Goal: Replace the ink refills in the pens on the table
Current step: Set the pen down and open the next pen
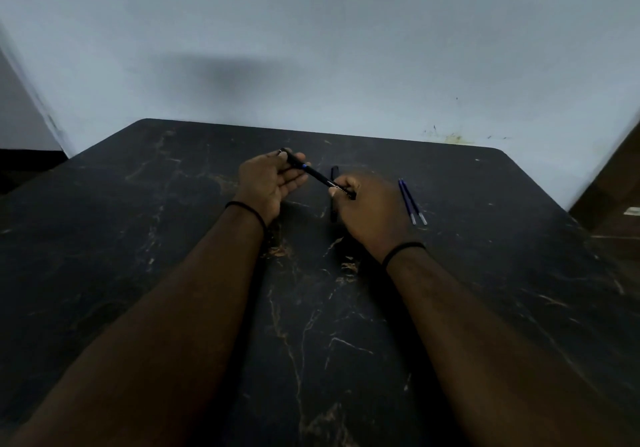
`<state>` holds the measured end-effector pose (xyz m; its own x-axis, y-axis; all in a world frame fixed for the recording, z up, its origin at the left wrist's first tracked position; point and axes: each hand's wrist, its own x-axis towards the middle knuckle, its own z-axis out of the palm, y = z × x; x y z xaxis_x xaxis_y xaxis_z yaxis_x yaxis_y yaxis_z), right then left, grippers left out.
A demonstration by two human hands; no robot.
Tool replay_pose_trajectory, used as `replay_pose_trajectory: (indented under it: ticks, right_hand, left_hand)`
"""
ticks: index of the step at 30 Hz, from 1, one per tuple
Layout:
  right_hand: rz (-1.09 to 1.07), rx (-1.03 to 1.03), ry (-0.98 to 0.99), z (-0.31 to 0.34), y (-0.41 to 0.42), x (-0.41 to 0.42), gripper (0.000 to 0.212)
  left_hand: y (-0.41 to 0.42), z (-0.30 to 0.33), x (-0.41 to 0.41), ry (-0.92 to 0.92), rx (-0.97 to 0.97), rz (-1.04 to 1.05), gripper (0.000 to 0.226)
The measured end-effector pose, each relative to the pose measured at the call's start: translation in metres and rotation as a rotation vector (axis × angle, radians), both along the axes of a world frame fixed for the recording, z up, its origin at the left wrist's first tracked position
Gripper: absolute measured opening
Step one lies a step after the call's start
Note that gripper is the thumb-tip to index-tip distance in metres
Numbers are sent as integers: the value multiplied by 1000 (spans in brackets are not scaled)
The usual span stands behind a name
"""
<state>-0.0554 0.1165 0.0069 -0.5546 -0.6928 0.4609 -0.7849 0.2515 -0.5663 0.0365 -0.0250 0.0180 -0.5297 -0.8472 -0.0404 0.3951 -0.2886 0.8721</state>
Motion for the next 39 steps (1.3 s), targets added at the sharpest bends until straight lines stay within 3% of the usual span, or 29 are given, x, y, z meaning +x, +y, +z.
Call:
replay_pose_trajectory:
  ticks: [5,10,12,19,33,39]
  right_hand:
    - [-7,-20,22,-1,-1,1,16]
    - [-19,3,67,1,-1,2,18]
    - [-8,-3,74,2,-1,5,18]
    - [38,-44,60,5,1,10,17]
    - [13,-109,-50,-2,-2,1,19]
    - [-262,-86,-164,-4,2,-9,27]
  left_hand:
    - [9,-1,-6,-153,-173,-4,19]
    - [7,-10,-13,-404,-565,242,28]
    - [5,-13,-13,-438,-636,283,34]
    - [7,-14,-13,-351,-470,232,27]
    - [17,-12,-13,-326,-487,204,26]
    - [9,-18,-19,-368,-484,249,30]
